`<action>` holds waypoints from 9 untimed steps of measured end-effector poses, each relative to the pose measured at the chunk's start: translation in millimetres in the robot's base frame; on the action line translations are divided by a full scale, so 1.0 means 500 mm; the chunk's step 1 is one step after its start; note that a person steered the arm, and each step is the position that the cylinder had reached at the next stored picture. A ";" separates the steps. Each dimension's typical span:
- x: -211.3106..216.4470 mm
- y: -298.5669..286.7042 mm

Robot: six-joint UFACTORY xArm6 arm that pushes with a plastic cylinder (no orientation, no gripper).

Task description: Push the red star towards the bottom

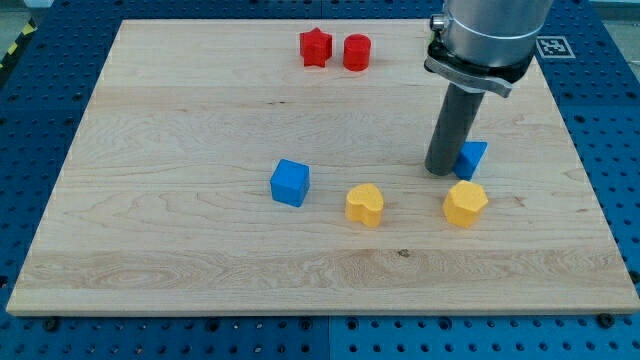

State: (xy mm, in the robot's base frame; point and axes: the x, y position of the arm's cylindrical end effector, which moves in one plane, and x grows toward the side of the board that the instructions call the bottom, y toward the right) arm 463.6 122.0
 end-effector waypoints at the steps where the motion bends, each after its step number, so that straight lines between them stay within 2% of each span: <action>1: -0.083 -0.081; 3: -0.256 -0.055; 4: -0.270 -0.020; 6: -0.399 -0.018; 9: -0.415 -0.142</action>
State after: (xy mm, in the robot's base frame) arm 256.3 50.9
